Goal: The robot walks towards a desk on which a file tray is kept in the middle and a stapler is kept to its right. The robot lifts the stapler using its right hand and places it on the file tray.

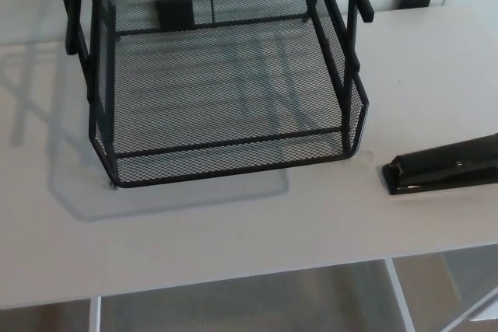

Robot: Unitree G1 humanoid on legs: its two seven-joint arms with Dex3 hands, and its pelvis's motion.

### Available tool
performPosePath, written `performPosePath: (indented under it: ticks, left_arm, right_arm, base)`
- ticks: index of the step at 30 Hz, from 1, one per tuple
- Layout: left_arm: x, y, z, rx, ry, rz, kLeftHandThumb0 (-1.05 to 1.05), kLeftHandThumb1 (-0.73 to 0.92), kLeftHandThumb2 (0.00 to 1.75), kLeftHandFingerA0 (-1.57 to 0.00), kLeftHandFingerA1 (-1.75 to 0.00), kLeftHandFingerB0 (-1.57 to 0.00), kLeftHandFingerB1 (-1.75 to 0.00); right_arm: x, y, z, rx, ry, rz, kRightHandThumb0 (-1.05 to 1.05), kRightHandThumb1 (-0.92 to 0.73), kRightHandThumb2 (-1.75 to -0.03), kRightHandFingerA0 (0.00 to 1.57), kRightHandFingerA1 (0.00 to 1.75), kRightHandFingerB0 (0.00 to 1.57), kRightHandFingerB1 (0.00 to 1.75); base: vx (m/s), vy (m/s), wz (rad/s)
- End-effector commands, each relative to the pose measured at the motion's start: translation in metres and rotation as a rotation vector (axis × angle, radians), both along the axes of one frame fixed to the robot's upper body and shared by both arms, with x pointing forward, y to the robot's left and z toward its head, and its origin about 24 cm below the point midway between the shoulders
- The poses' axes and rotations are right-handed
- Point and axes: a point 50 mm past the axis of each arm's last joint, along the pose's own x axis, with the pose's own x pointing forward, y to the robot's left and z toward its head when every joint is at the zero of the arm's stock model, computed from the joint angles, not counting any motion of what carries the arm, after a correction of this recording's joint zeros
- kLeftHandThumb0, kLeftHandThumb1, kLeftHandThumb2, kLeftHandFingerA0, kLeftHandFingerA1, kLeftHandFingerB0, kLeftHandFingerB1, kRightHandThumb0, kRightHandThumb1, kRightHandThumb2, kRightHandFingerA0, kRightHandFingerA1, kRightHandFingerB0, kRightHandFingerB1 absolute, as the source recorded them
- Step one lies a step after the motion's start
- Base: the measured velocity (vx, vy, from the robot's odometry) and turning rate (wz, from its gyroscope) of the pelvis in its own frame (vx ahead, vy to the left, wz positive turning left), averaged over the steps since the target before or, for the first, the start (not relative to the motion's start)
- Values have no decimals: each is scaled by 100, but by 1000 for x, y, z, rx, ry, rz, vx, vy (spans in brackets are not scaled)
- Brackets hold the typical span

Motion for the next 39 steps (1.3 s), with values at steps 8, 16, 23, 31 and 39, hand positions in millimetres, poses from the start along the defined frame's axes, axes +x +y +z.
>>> performPosePath:
  ticks: [8, 16, 23, 31, 39]
  left_arm:
    - [-17, 11, 5, 74, 4, 13, -105, 78, 86, -27, -175, -12, -154]
    - [-26, 12, 2, 87, 42, 66, -105, 78, 90, -32, -175, -1, -171]
    - [-43, 18, 2, 107, 85, 71, -105, 90, 78, -18, -175, 0, -142]
    - [-41, 17, 1, 84, 85, 105, -105, 86, 79, -23, -169, 0, -134]
    - [-28, 13, 2, 81, 49, 47, -105, 76, 91, -28, -175, 0, -164]
  right_arm:
    - [45, 32, 148, -340, -328, 97, -76, -55, -97, 0, 55, 0, 30]
    - [70, 75, 147, -512, -156, 493, -76, -48, -88, 2, 23, 8, 16]
    - [79, 100, 123, -826, 312, 783, -74, -48, -91, 0, 18, 0, 23]
    - [85, 133, 87, -1097, 601, 924, -80, -47, -90, 0, 8, 0, 18]
    - [91, 142, 62, -1164, 644, 956, -76, -43, -89, 3, 13, 8, 20]
  base:
    - [-2, -2, 1]
    - [0, 0, 0]
    - [0, 0, 0]
    - [0, 0, 0]
    - [0, 0, 0]
